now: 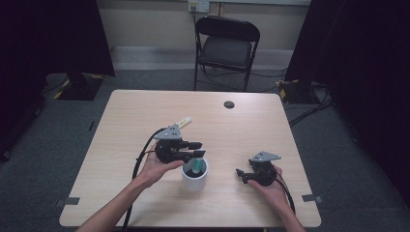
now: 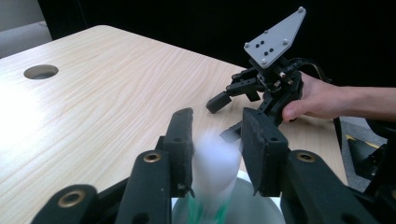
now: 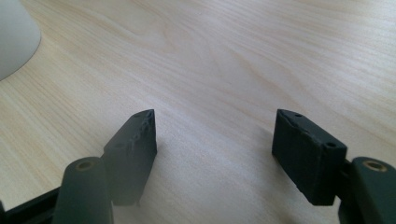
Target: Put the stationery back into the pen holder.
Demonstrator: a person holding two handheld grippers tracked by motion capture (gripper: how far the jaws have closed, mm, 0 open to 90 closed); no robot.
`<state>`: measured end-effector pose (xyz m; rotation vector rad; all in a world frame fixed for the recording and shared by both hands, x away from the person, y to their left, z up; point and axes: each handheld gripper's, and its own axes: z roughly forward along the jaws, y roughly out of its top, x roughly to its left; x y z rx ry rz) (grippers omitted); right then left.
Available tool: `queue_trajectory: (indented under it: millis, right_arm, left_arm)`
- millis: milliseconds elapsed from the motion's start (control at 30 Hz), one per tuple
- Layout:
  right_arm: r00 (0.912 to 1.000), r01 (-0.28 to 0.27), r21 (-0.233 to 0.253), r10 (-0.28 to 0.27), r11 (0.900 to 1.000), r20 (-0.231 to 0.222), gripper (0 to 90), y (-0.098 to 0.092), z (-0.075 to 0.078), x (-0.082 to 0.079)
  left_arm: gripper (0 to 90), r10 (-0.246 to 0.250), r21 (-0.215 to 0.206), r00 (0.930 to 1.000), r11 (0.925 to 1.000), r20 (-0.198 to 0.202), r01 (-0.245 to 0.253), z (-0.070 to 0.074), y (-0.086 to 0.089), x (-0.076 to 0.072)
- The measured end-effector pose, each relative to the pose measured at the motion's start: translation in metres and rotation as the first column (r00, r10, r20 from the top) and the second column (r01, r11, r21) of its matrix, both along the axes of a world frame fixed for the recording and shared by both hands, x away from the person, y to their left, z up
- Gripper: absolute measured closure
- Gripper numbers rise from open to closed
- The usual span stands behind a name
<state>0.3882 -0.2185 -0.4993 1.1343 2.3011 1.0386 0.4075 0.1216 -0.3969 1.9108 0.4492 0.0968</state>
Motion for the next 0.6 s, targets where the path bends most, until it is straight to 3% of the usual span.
queue_trajectory:
  millis: [100, 167, 600]
  right_arm:
    - [1.0000, -0.002, -0.001, 0.002, 1.000, 0.002, 29.8, 0.000, 0.000, 0.000]
    - [1.0000, -0.002, -0.001, 0.002, 1.000, 0.002, 29.7, 0.000, 0.000, 0.000]
    - [1.0000, -0.002, -0.001, 0.002, 1.000, 0.001, 29.7, 0.000, 0.000, 0.000]
  left_arm:
    - [70.7, -0.003, -0.015, 1.0000, 0.9999, 0.000, 0.003, 0.003, 0.003, 0.001]
    - [69.2, -0.001, -0.025, 1.0000, 0.9997, -0.005, 0.001, 0.002, 0.005, 0.001]
    - [68.7, 0.026, -0.008, 0.9995, 0.9996, -0.019, -0.026, -0.002, 0.019, 0.011]
